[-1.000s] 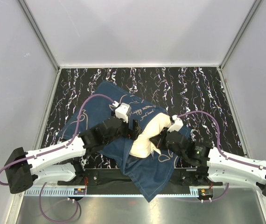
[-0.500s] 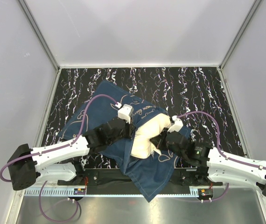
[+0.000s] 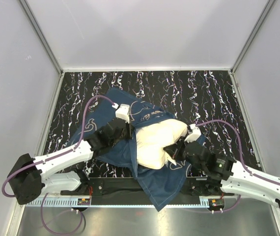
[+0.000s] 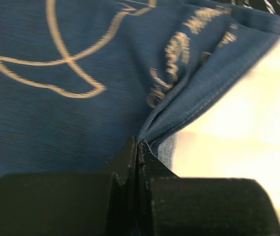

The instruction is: Remove the pillowcase from the pillow

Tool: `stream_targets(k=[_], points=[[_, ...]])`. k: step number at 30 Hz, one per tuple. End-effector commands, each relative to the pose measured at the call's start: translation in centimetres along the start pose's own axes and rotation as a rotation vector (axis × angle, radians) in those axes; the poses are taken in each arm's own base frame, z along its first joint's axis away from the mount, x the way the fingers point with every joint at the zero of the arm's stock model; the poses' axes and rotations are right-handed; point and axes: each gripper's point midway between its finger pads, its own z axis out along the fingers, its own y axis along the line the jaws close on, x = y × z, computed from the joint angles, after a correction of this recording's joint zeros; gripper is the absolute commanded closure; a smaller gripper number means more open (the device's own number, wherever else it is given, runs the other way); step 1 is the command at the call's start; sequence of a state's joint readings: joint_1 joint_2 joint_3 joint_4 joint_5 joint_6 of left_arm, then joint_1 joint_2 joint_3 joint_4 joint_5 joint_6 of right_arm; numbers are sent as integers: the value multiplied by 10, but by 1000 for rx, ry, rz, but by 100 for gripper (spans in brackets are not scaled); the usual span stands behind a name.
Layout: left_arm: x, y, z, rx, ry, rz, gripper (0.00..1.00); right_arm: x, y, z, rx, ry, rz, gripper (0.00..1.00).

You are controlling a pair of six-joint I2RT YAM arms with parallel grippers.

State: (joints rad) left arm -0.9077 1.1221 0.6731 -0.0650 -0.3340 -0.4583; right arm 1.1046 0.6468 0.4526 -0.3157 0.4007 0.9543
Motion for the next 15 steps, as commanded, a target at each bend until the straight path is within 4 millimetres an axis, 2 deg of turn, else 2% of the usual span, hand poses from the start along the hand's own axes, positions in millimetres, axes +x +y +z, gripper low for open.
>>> stream_targets(k=[1,2,4,6,8,12,15], points=[[4,30,12,-62,5,-56,100,-23,-8,-14,16,-100,32,100],[1,33,14,-58,-4,-89,100,-25,-9,-17,15,-109,36,100],[3,50,19,-81,13,-132,100,-28,-13,-26,13,-119,44,100],[-5,58,23,-91,-11,-153,100,-33,-16,-31,17,-138,53,100],[-8,74,25,-125,-13,-172,100,-37,-21,-39,22,-153,56,100],[-5,99,28,-153,-2,-215,100,-45,-29,-53,20,-184,78,100],[1,127,24,-205,-6,-259,100,-48,-35,-62,25,-200,89,100]])
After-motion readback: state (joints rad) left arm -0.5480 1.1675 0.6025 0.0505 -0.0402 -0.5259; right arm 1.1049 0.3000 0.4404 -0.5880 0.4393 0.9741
